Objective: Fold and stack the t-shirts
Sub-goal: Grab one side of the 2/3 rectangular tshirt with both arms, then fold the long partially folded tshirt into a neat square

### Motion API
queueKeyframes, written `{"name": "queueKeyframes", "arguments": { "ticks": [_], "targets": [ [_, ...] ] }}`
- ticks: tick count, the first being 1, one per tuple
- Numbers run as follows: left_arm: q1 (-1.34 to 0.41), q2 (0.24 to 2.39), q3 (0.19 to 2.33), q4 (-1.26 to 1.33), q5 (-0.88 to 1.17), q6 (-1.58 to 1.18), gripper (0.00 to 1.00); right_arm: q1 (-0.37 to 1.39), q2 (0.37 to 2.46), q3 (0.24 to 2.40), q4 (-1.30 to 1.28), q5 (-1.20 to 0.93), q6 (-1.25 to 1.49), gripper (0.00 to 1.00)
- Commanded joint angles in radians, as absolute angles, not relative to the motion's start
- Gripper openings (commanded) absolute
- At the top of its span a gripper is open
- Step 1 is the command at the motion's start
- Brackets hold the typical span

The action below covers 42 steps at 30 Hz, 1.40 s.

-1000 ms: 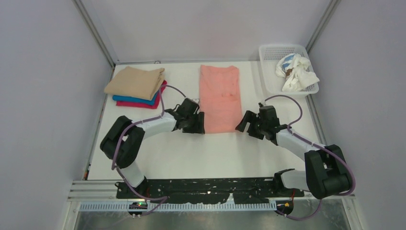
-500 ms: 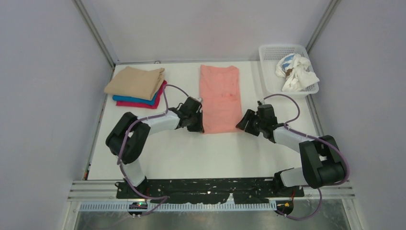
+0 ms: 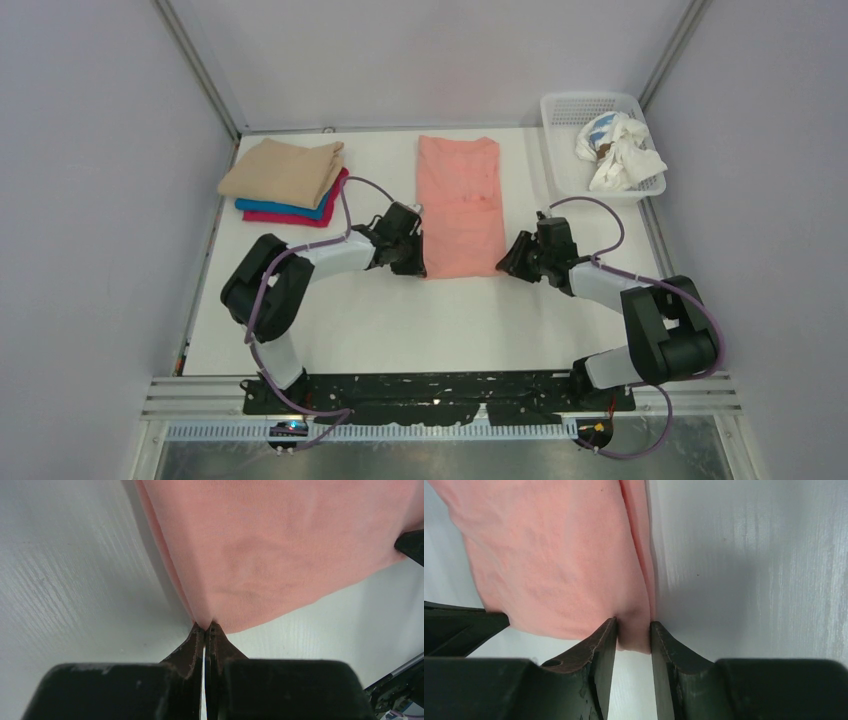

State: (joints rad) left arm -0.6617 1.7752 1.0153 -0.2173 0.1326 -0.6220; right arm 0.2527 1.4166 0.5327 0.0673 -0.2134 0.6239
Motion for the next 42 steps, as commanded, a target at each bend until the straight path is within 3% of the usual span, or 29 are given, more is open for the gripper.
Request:
{"name": "queueKeyframes", "arguments": {
  "ticks": [1, 9, 12, 13, 15, 19, 29, 37, 42],
  "targets": [
    [-0.667, 1.75, 1.002, -0.199, 0.14, -0.62, 0.0, 0.253, 1.393, 0.516, 0.023, -0.215, 0.607, 0.38],
    [-0.668, 1.734, 0.982, -0.199, 0.132, -0.621, 0.0, 0.253, 1.35, 0.499, -0.031, -0.193, 0.592, 0.31],
    [-0.669, 1.728, 0.98, -0.2, 0.13, -0.616, 0.0, 0.253, 1.342, 0.495, -0.027, -0.194, 0.583, 0.19],
    [-0.671, 1.726, 0.98, -0.2, 0.133, -0.616, 0.0, 0.253, 1.344, 0.498, -0.027, -0.201, 0.581, 0.09],
    [-0.677, 1.709, 0.974, -0.217, 0.139, -0.607, 0.0, 0.255, 1.332, 0.5, -0.014, -0.233, 0.579, 0.06],
    [-0.747, 1.584, 0.914, -0.273, 0.012, -0.572, 0.0, 0.255, 1.22, 0.515, -0.111, -0.267, 0.535, 0.06],
    [-0.863, 1.168, 0.813, -0.503, -0.082, -0.595, 0.0, 0.255, 0.937, 0.664, -0.723, -0.532, 0.34, 0.06],
    [-0.898, 0.912, 0.753, -0.551, -0.082, -0.627, 0.0, 0.256, 0.791, 0.687, -0.705, -0.761, 0.401, 0.06],
    [-0.897, 0.802, 0.708, -0.481, -0.101, -0.594, 0.0, 0.256, 0.745, 0.733, -0.711, -0.792, 0.441, 0.06]
  ]
}}
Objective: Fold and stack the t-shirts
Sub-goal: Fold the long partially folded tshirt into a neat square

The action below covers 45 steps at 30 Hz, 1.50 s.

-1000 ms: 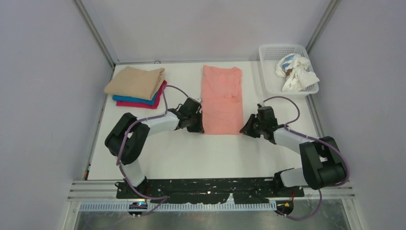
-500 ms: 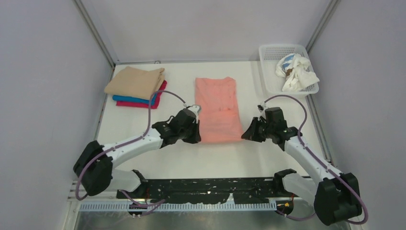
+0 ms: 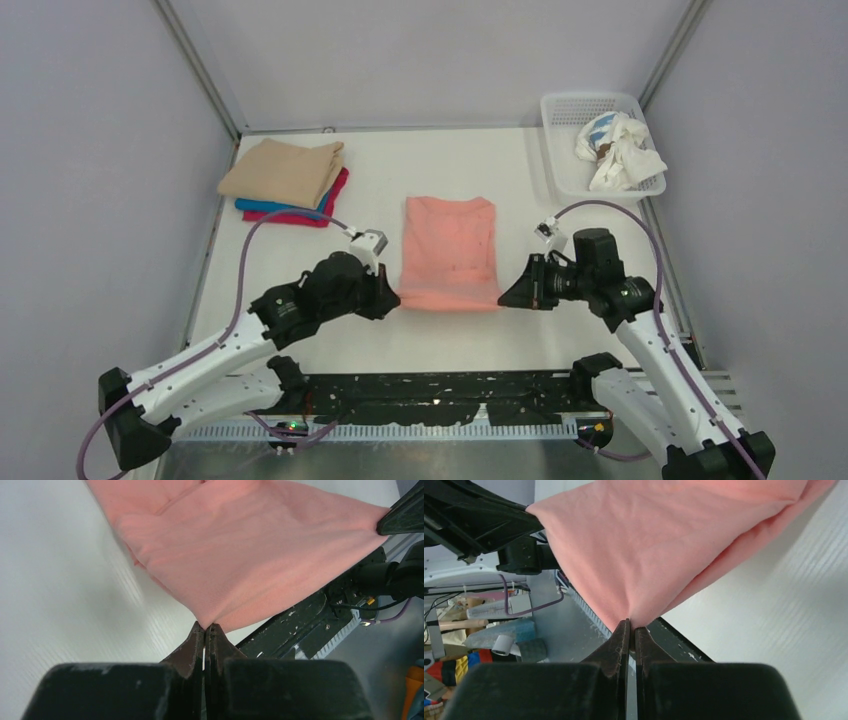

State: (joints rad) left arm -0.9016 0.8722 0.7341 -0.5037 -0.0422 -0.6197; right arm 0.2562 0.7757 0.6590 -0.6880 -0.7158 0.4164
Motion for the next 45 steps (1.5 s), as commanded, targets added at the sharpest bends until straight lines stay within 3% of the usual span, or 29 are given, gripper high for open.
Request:
{"name": "queueKeyframes", "arguments": {
  "ticks": [1, 7, 12, 22, 45],
  "targets": [
    [-0.897, 0.796, 0.711, -0.481, -0.119, -0.59, 0.0, 0.256, 0.748, 0.739, -0.712, -0.792, 0.441, 0.06],
    [-0.885, 0.853, 0.769, -0.426, -0.196, -0.567, 0.0, 0.255, 0.83, 0.809, -0.669, -0.718, 0.449, 0.06],
    [-0.816, 0.984, 0.867, -0.41, -0.239, -0.534, 0.0, 0.25, 0.933, 0.842, -0.486, -0.666, 0.521, 0.06],
    [-0.665, 1.206, 1.061, -0.363, -0.161, -0.448, 0.0, 0.172, 1.177, 0.967, -0.379, -0.661, 0.503, 0.06],
    [-0.523, 1.769, 1.475, -0.404, -0.044, -0.374, 0.0, 0.055, 1.645, 1.125, -0.112, -0.691, 0.591, 0.06]
  ]
}}
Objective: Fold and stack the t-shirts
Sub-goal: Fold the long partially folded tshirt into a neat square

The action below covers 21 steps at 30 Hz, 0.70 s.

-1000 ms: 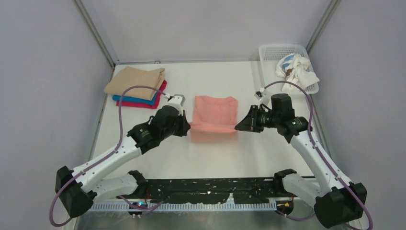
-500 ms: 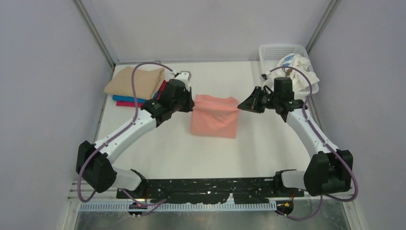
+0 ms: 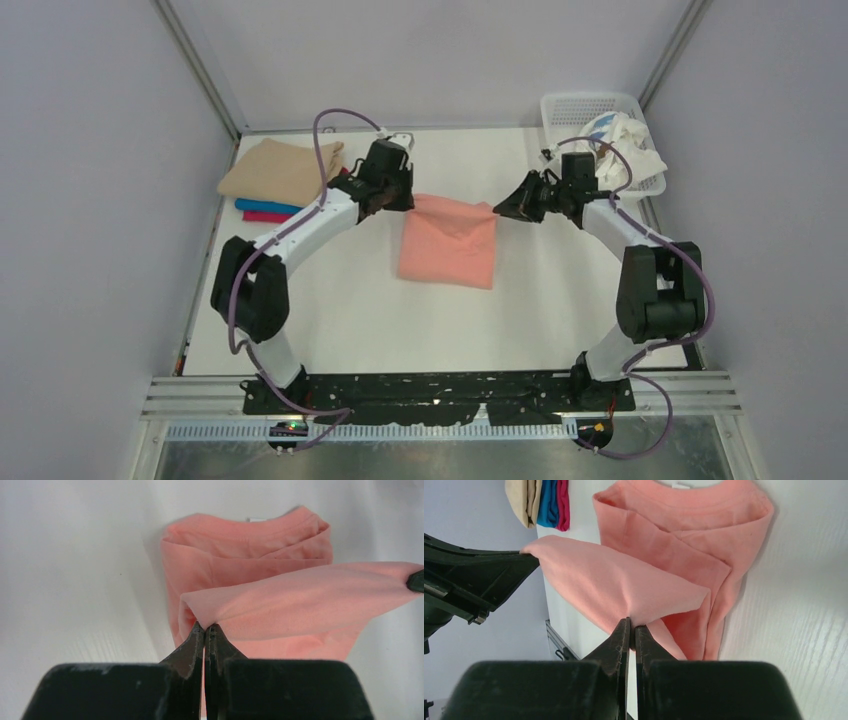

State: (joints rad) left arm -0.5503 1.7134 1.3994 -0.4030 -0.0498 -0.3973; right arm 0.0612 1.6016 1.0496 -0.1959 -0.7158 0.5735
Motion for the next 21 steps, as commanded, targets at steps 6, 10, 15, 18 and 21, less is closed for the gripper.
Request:
{"name": "queueKeyframes", "arguments": {
  "ticks": [6, 10, 15, 18, 21],
  "targets": [
    [-0.501, 1.9, 1.577, -0.425, -0.012, -0.369, 0.0, 0.056, 1.774, 1.186, -0.1, -0.607, 0.587, 0.06],
    [-0.496, 1.986, 1.649, -0.449, -0.005, -0.39, 0.0, 0.055, 1.83, 1.218, -0.083, -0.561, 0.586, 0.06],
    [-0.483, 2.054, 1.718, -0.469, 0.012, -0.43, 0.36, 0.055, 1.897, 1.263, -0.066, -0.529, 0.572, 0.22],
    [-0.48, 2.028, 1.716, -0.466, 0.009, -0.438, 0.67, 0.056, 1.897, 1.302, -0.103, -0.525, 0.557, 0.51],
    [-0.48, 1.965, 1.688, -0.439, 0.014, -0.446, 0.81, 0.059, 1.839, 1.286, -0.108, -0.477, 0.549, 0.78]
  ]
}}
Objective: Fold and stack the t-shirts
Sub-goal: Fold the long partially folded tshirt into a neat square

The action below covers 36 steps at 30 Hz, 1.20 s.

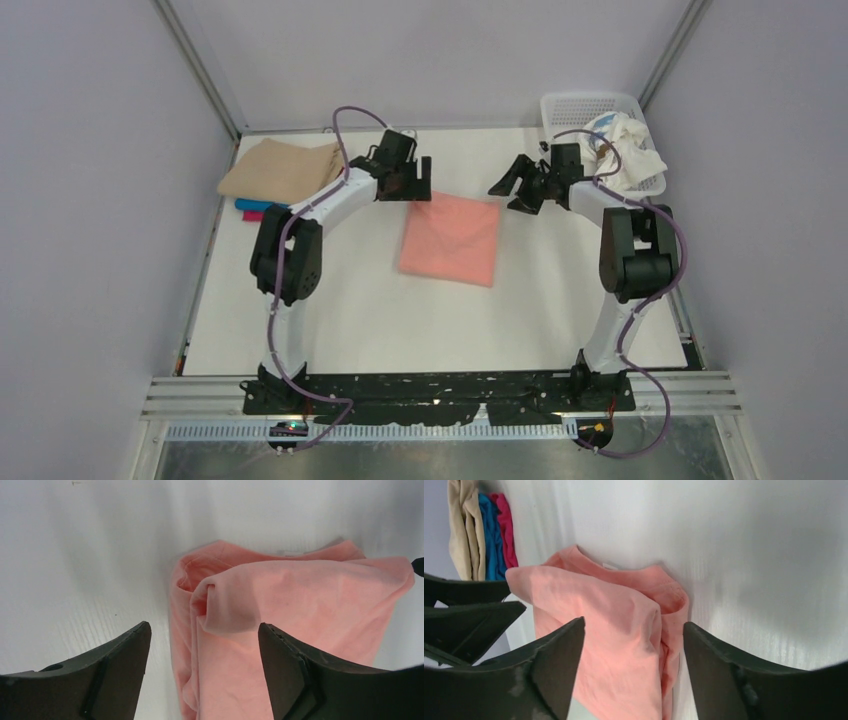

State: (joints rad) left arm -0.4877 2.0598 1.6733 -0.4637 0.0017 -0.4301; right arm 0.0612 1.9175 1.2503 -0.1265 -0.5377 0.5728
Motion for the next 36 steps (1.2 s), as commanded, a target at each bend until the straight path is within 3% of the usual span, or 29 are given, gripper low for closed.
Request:
{"name": "queueKeyframes", "arguments": {
  "ticks": [1, 2, 3, 5, 13, 19, 24, 28, 36],
  "targets": [
    [-0.481, 1.944, 1.676, -0.433, 0.026, -0.45, 0.84, 0.065, 1.8, 1.279, -0.115, -0.436, 0.546, 0.83],
    [-0.482, 1.923, 1.666, -0.43, 0.038, -0.451, 0.87, 0.072, 1.781, 1.263, -0.133, -0.416, 0.533, 0.96],
    [-0.484, 1.904, 1.655, -0.426, 0.056, -0.453, 0.93, 0.076, 1.744, 1.255, -0.143, -0.384, 0.517, 1.0],
    [-0.489, 1.878, 1.633, -0.405, 0.11, -0.451, 0.99, 0.087, 1.697, 1.227, -0.157, -0.377, 0.512, 0.95],
    [-0.492, 1.933, 1.589, -0.296, 0.426, -0.529, 1.0, 0.117, 1.68, 1.065, 0.146, -0.54, 0.715, 0.95],
    [-0.489, 2.053, 1.685, -0.328, 0.364, -0.535, 0.99, 0.136, 1.825, 1.126, 0.248, -0.586, 0.805, 0.95],
    [-0.488, 2.181, 1.821, -0.43, 0.21, -0.515, 0.99, 0.136, 1.943, 1.187, 0.222, -0.554, 0.798, 0.95],
    [-0.477, 2.254, 1.896, -0.545, 0.205, -0.535, 1.0, 0.136, 2.024, 1.23, 0.201, -0.554, 0.794, 0.95],
    [-0.466, 2.168, 1.688, -0.552, 0.22, -0.588, 1.0, 0.141, 2.068, 1.218, 0.201, -0.552, 0.773, 0.95]
  ]
}}
